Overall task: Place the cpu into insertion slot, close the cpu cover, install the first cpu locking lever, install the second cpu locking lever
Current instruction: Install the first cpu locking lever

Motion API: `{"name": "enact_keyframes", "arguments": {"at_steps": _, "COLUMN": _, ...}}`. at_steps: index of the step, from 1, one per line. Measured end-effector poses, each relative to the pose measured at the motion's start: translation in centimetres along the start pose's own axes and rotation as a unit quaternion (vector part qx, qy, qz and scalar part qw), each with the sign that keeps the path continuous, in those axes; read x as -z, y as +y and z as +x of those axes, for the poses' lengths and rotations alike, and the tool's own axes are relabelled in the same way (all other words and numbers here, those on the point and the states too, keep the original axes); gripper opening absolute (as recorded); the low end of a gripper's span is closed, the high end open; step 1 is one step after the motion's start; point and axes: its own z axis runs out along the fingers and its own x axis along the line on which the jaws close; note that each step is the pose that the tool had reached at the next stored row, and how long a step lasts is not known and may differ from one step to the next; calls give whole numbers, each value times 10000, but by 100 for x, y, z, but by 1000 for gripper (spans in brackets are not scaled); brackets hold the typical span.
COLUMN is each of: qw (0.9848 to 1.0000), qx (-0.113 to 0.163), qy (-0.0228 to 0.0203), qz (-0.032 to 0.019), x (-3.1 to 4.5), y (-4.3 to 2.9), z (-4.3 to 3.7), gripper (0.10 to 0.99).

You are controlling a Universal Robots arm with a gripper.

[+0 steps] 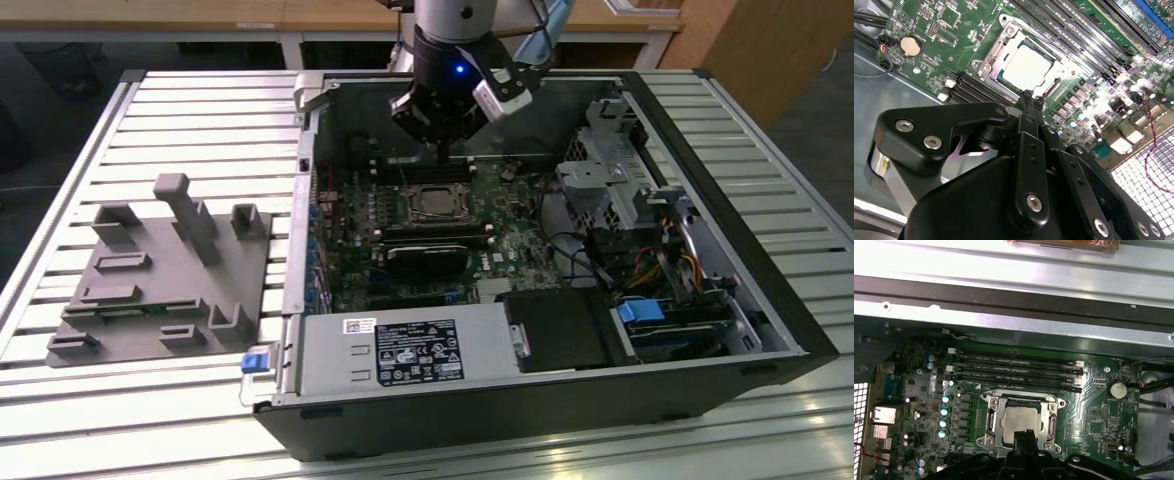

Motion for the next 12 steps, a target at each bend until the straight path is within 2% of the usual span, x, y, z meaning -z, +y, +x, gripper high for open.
{"name": "enact_keyframes", "arguments": {"at_steps": 5, "qw": 10000, "qx": 21, "qy": 1, "qz": 0, "x": 0, "y": 3, "z": 46, "gripper": 106}}
{"name": "enact_keyframes", "arguments": {"at_steps": 8, "qw": 10000, "qx": 21, "qy": -8, "qz": 0, "x": -3, "y": 13, "z": 149, "gripper": 106}}
{"name": "enact_keyframes", "arguments": {"at_steps": 12, "qw": 10000, "qx": -55, "qy": -16, "qz": 2, "x": -15, "y": 31, "z": 214, "gripper": 106}}
